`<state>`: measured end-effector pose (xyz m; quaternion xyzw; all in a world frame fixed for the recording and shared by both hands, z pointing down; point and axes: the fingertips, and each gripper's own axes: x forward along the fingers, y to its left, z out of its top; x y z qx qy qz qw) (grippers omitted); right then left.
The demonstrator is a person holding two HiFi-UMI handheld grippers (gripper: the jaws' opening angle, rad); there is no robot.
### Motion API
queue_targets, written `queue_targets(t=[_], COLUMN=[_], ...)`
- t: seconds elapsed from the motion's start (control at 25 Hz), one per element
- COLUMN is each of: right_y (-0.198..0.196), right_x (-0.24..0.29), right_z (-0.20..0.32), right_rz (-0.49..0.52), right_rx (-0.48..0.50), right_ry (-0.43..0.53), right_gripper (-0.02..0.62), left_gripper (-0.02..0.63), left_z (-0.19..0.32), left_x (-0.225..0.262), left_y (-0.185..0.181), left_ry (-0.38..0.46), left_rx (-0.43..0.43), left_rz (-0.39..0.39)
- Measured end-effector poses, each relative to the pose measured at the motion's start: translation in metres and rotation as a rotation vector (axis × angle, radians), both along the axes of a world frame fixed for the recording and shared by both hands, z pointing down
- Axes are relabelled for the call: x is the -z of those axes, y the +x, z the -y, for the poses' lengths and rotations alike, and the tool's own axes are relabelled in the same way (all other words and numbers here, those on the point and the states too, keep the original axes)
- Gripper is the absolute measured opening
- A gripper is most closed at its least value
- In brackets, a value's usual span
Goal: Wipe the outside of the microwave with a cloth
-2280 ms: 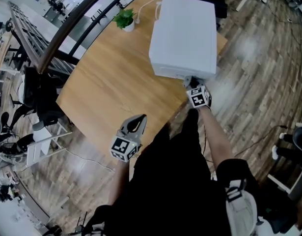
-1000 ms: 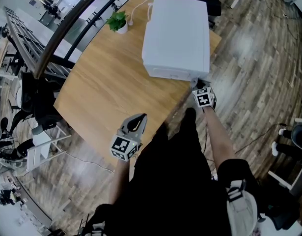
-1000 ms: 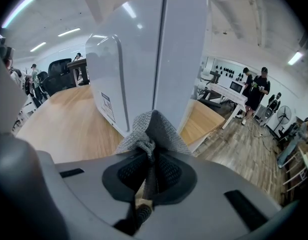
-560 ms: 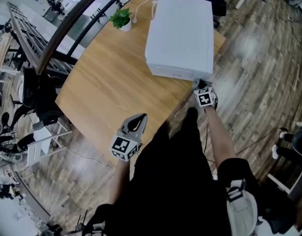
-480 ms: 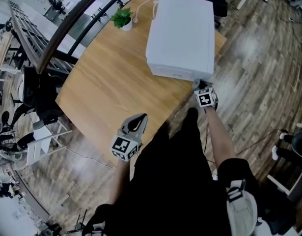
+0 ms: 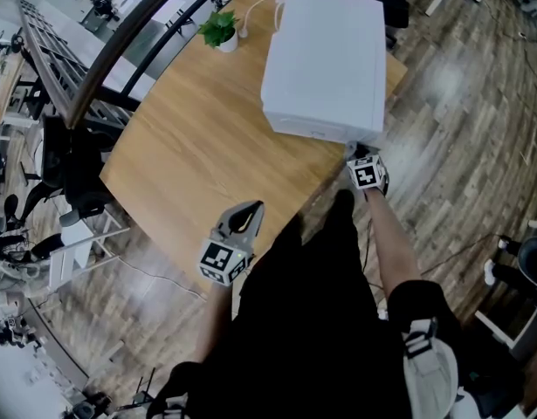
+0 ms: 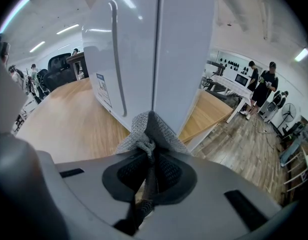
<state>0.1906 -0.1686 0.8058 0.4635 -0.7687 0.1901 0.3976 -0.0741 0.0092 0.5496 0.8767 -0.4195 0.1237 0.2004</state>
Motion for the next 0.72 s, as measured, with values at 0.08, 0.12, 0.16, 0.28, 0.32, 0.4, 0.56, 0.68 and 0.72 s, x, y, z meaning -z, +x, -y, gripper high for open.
queue_targets(t=[0.08, 0.12, 0.16, 0.28, 0.32, 0.4, 0.56, 0.68, 0.72], right_y=[-0.001, -0.002, -0.003, -0.006, -0.009, -0.015, -0.027, -0.036, -0.039], right_x=[-0.001, -0.001, -0.001, -0.001, -0.001, -0.002, -0.002, -0.003, -0.004], right_z=[0.001, 0.001, 0.001, 0.001, 0.002, 0.003, 0.004, 0.003, 0.003], right_rz=[-0.001, -0.002, -0.001, -0.004, -0.004, -0.002, 0.004, 0.008, 0.008], right_rx=[0.000, -0.001, -0.001, 0.001, 0.004, 0.012, 0.022, 0.033, 0.037], right_ry=[-0.004, -0.006, -0.009, -0.016, -0.015, -0.014, -0.013, -0.018, -0.019], right_gripper=[0.018, 0.018, 0.018, 0.018, 0.018, 0.018, 0.018, 0.018, 0.018], left_gripper=[0.000, 0.000, 0.000, 0.000, 0.000, 0.000, 0.000, 0.000, 0.000], left_z=[0.002, 0.003, 0.004, 0.004, 0.004, 0.003, 0.002, -0.001, -0.002], left_x=[0.000, 0.000, 0.000, 0.000, 0.000, -0.001, 0.000, 0.000, 0.000], left_y=[0.000, -0.001, -0.001, -0.003, -0.004, -0.006, -0.013, -0.018, -0.019], left_ry=[-0.004, -0.005, -0.006, -0.005, -0.004, 0.000, 0.002, 0.005, 0.003], left_rx=[0.002, 0.003, 0.004, 0.007, 0.007, 0.009, 0.021, 0.029, 0.033], left_rz=[-0.002, -0.003, -0.004, -0.008, -0.008, -0.008, -0.006, -0.001, -0.002])
